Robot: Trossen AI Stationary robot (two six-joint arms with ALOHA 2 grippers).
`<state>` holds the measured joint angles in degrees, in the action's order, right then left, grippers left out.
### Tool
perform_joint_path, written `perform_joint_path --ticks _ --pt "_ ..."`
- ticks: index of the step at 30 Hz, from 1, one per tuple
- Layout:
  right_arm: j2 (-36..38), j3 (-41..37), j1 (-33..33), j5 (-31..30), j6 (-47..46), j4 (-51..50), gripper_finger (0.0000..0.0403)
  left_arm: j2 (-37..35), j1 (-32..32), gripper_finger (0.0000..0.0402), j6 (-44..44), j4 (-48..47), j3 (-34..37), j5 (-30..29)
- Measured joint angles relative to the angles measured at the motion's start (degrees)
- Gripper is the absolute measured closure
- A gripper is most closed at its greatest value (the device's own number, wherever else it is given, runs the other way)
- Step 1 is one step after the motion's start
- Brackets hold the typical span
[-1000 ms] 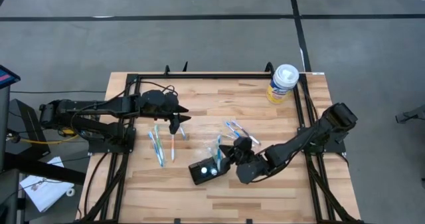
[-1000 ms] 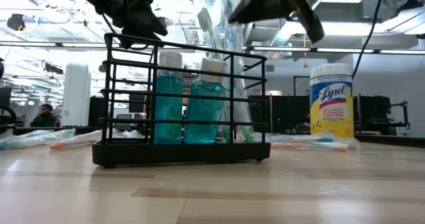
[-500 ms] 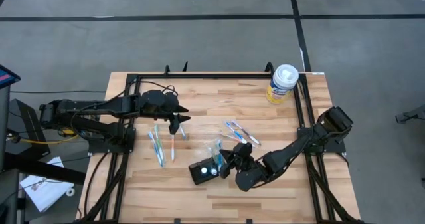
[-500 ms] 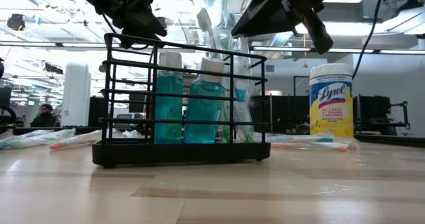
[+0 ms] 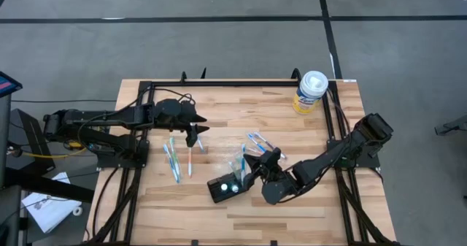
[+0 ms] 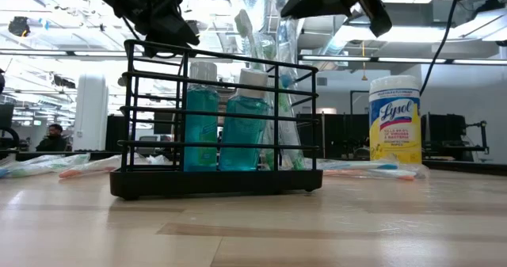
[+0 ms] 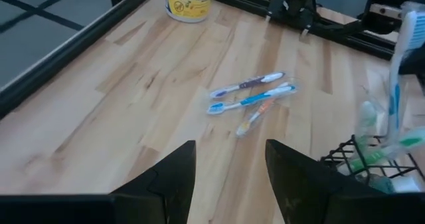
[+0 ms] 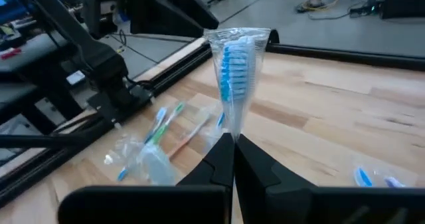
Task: Pick & Place toothbrushing station
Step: Put the blue toothbrush into the mesh organizer
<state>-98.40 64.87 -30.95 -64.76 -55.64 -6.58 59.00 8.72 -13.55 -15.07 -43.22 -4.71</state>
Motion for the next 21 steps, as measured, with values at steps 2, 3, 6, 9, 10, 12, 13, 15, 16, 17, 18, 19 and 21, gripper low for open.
perform_joint_path --ticks 2,3,6,9,10,12,13,15,16,17,18,19,21 --pt "-0.37 -0.03 -0.17 -1.32 0.33 -0.95 0.0403 0.00 0.46 0.0225 0.57 0.00 0.00 -0.41" --pt "-0.40 -0.10 -0.18 -1.73 0.72 -1.10 0.0403 0.00 0.73 0.0225 0.94 0.02 0.00 -0.40" --pt "-0.32 -0.05 -0.06 -2.96 4.21 -0.84 0.0403 0.00 1.32 0.0225 1.32 0.05 0.00 -0.45" --pt "-0.34 -0.05 0.64 -3.24 5.98 -0.76 0.0403 0.00 2.01 0.0225 1.32 0.09 0.00 -0.43" --pt "-0.34 -0.05 0.81 -3.20 6.08 -0.68 0.0403 0.00 2.17 0.0225 1.49 0.12 0.00 -0.43" --pt "-0.34 -0.05 1.18 -3.20 6.16 -0.70 0.0403 0.00 2.31 0.0225 2.40 0.15 0.00 -0.46" --pt "-0.54 -0.05 1.23 -3.23 6.27 -0.56 0.0403 0.00 2.31 0.0225 2.80 0.19 0.00 -0.49" --pt "-1.56 0.05 1.28 -3.22 6.62 0.16 0.0403 0.00 2.31 0.0225 3.46 0.25 0.00 -1.10" --pt "-1.97 -0.12 1.27 -3.13 6.59 -0.06 0.0403 0.00 2.31 0.0225 3.85 0.24 0.00 -1.38" --pt "-2.66 -0.12 1.26 -2.69 6.58 1.44 0.0403 0.00 2.31 0.0225 3.95 0.29 0.00 -1.51" --pt "-3.57 0.07 1.07 -2.59 6.69 3.71 0.0403 -0.01 2.31 0.0225 3.94 0.35 0.00 -1.59" --pt "-4.29 0.05 0.90 -2.41 6.74 5.13 0.0403 0.00 2.31 0.0225 3.86 0.43 0.00 -1.82" --pt "-5.63 -0.07 0.36 -2.28 7.41 8.44 0.0403 0.00 2.31 0.0225 3.35 0.74 0.00 -2.58"
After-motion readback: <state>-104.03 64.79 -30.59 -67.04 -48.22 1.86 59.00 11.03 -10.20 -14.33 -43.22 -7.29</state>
